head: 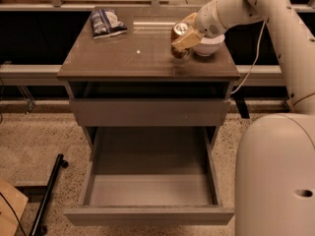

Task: Pick orange can from middle drawer and place on counter

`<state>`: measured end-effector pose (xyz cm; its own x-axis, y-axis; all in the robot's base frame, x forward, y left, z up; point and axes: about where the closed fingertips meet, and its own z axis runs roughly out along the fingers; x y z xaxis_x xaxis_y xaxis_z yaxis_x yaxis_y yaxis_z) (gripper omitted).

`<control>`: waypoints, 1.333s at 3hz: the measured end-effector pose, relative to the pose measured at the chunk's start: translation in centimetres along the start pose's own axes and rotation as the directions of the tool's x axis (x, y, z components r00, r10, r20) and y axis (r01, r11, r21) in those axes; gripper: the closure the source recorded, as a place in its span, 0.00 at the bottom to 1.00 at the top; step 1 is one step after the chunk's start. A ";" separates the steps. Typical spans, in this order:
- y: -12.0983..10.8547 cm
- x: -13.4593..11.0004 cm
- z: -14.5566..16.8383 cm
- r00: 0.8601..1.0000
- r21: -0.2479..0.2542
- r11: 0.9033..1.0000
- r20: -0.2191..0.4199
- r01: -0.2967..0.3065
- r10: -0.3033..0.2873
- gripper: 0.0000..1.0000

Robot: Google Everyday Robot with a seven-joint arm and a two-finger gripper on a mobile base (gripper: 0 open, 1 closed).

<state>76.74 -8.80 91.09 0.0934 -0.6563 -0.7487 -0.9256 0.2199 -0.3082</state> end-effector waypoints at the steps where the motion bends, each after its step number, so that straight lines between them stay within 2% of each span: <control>1: 0.2 0.3 0.7 1.000 -0.036 0.999 -0.023 -0.002 0.001 0.34; 2: 0.5 0.9 1.5 0.999 -0.067 0.998 -0.038 -0.015 0.012 0.11; 3: 0.6 1.6 2.1 0.998 -0.089 0.995 -0.037 -0.046 0.042 0.00; 4: 0.6 1.6 2.1 0.998 -0.089 0.995 -0.037 -0.046 0.042 0.00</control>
Offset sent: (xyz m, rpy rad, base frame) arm 0.0121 -0.0029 -0.0148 -0.0542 0.0924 0.0370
